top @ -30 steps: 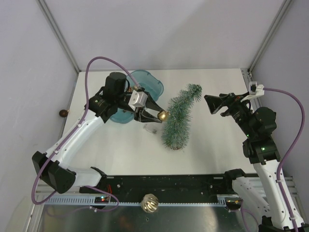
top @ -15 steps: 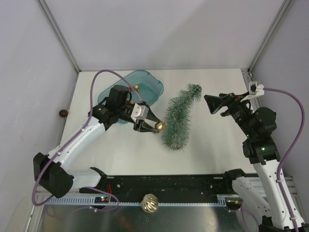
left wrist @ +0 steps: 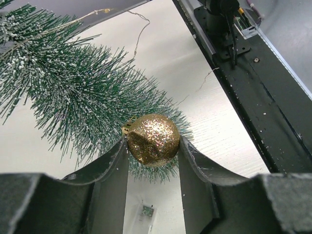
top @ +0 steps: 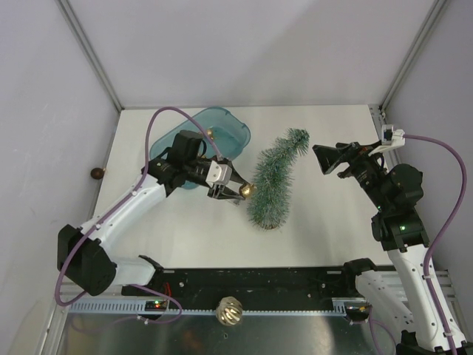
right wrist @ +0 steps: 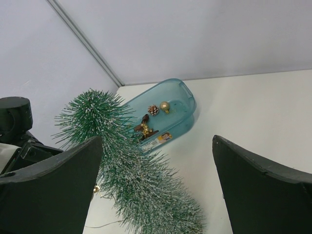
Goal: Decorate the small christmas tree
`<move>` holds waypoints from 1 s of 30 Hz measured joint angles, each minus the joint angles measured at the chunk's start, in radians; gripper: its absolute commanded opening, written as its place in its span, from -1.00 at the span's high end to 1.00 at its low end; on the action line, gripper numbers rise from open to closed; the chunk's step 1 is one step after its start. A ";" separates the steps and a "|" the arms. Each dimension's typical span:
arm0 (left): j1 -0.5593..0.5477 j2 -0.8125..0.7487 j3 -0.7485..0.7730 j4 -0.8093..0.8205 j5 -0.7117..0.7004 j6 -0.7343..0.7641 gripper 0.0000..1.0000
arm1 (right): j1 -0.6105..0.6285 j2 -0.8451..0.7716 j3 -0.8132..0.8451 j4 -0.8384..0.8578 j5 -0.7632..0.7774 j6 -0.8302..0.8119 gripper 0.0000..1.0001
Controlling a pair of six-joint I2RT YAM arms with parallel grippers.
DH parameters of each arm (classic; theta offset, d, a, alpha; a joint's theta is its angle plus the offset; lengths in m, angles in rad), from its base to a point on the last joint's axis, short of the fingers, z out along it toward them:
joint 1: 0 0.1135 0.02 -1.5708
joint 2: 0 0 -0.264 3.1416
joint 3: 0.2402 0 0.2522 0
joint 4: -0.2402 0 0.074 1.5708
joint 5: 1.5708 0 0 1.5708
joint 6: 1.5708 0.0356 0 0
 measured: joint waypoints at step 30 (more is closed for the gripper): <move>-0.027 0.007 0.063 0.010 0.001 0.017 0.55 | 0.012 -0.001 -0.001 0.023 0.000 0.000 -0.99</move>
